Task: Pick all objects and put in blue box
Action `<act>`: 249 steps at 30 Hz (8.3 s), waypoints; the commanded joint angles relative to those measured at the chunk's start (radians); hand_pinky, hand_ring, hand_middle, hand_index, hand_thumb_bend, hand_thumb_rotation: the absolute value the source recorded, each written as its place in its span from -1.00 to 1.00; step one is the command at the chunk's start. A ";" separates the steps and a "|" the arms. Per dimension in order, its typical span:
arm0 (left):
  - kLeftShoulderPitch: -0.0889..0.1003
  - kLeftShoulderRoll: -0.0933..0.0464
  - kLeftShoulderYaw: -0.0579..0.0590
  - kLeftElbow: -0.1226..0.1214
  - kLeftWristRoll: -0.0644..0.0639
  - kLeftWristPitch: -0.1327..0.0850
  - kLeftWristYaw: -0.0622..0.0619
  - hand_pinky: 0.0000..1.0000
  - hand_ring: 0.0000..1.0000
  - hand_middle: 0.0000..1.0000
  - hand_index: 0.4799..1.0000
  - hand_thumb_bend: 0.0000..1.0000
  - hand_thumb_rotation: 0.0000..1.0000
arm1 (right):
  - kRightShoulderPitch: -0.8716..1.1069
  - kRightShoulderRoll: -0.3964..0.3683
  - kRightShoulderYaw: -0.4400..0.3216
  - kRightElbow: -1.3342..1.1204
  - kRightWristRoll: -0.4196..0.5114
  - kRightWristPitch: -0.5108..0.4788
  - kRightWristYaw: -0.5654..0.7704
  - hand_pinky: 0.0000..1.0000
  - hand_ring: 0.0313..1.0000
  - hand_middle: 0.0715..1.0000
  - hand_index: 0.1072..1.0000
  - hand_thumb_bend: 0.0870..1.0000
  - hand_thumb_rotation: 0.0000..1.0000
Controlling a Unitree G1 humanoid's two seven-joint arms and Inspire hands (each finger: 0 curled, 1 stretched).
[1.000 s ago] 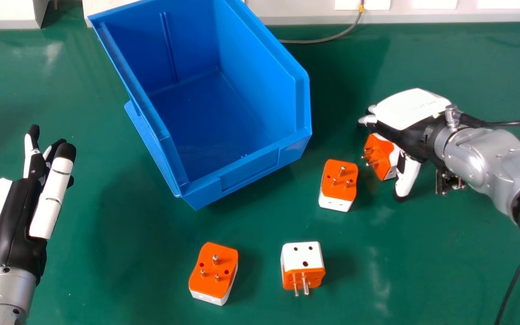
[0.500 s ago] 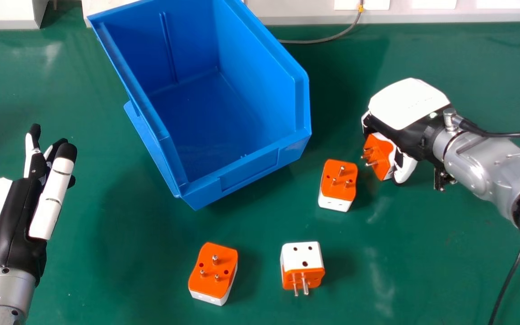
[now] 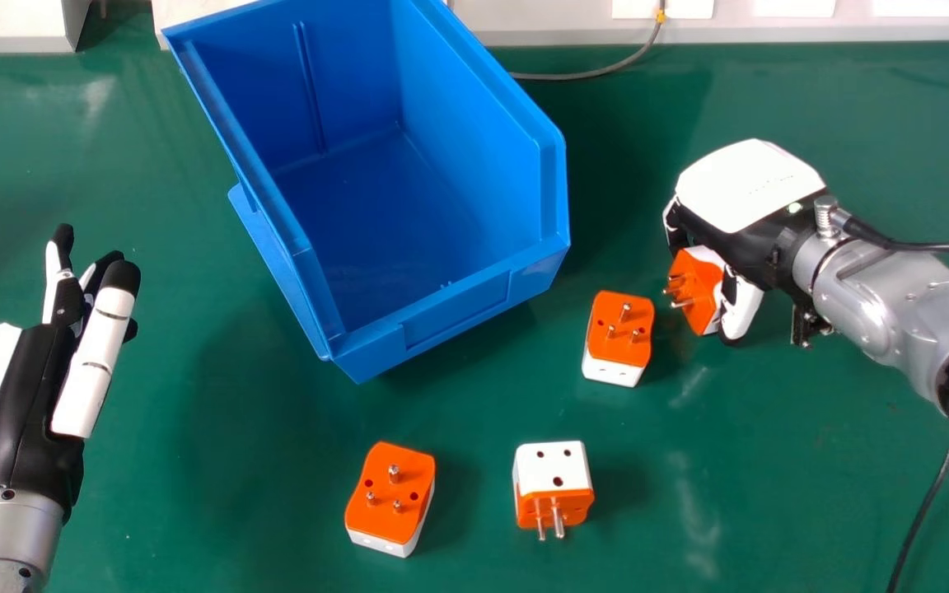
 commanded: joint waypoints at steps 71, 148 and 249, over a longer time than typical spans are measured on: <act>-0.151 -0.011 -0.045 0.111 0.023 -0.018 0.042 0.83 0.95 0.99 0.86 0.06 0.97 | 0.218 0.191 -0.295 -0.777 0.010 -0.051 -0.035 -0.35 -0.15 -0.02 0.03 -0.13 -1.00; -0.146 -0.059 -0.096 0.031 0.044 0.016 0.076 0.83 0.94 0.95 0.88 0.08 0.94 | -0.122 0.426 -0.145 -0.188 0.178 0.071 -0.153 0.64 0.91 1.00 0.95 0.02 -0.65; -0.152 -0.025 -0.043 0.025 0.031 0.046 0.047 0.86 0.95 0.97 0.92 0.05 0.90 | 0.328 0.124 -0.211 -0.474 0.118 0.374 0.321 0.81 0.91 0.95 0.90 -0.15 -0.31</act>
